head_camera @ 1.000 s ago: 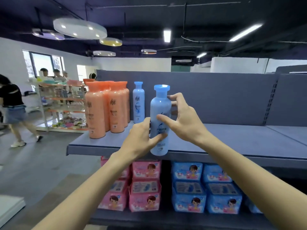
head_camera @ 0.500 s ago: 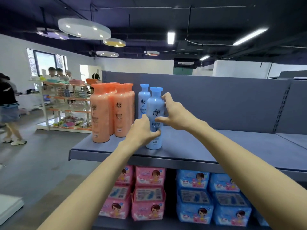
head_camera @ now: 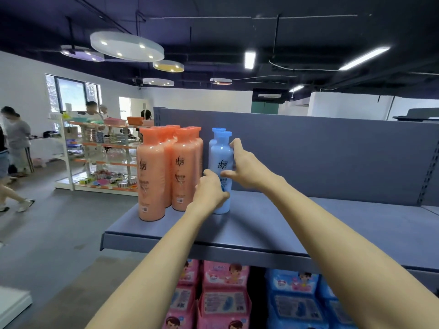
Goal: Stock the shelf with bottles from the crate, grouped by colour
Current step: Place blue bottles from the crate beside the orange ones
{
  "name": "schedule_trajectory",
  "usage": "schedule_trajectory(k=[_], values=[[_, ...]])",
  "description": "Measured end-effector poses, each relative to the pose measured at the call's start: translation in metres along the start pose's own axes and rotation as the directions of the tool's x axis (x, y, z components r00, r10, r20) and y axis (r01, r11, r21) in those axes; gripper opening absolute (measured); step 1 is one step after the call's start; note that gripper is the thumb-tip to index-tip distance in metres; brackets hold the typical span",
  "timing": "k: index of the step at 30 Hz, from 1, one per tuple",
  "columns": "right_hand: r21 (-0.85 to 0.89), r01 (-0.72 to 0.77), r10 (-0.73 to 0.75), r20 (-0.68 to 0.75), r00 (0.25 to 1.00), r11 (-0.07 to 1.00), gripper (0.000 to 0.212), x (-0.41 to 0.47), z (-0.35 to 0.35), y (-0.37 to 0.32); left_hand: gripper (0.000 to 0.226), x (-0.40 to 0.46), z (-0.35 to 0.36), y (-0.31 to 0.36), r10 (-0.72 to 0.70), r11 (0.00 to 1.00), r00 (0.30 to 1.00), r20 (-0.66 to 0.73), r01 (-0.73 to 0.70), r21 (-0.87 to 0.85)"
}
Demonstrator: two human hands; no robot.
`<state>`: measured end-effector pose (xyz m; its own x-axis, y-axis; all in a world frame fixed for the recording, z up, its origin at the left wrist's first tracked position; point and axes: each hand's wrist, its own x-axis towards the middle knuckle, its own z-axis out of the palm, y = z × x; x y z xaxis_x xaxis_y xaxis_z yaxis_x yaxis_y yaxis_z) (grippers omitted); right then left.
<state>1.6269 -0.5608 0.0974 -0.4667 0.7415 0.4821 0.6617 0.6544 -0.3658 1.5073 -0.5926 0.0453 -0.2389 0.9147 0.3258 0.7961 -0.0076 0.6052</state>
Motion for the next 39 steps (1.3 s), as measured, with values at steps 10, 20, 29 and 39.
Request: schedule_trajectory(k=[10, 20, 29, 39], values=[[-0.043, -0.041, 0.041, -0.016, 0.999, 0.998, 0.056, 0.042, 0.022, 0.01, 0.049, 0.048, 0.005, -0.005, -0.122, 0.993, 0.989, 0.088, 0.121, 0.015], [-0.081, -0.053, 0.051, -0.029, 0.998, 0.995, 0.059, 0.065, 0.033, 0.023, 0.048, 0.072, 0.014, -0.005, -0.169, 0.986, 0.982, 0.085, 0.169, 0.011], [-0.091, -0.094, 0.093, -0.018, 0.996, 0.991, 0.057, 0.059, 0.03, 0.013, 0.046, 0.062, 0.008, -0.005, -0.163, 0.987, 0.983, 0.088, 0.163, 0.0], [-0.352, -0.21, 0.249, 0.07, 0.966, 0.912, 0.089, 0.021, 0.009, -0.027, 0.043, -0.005, -0.021, -0.005, -0.049, 0.987, 0.991, 0.121, 0.03, 0.16]])
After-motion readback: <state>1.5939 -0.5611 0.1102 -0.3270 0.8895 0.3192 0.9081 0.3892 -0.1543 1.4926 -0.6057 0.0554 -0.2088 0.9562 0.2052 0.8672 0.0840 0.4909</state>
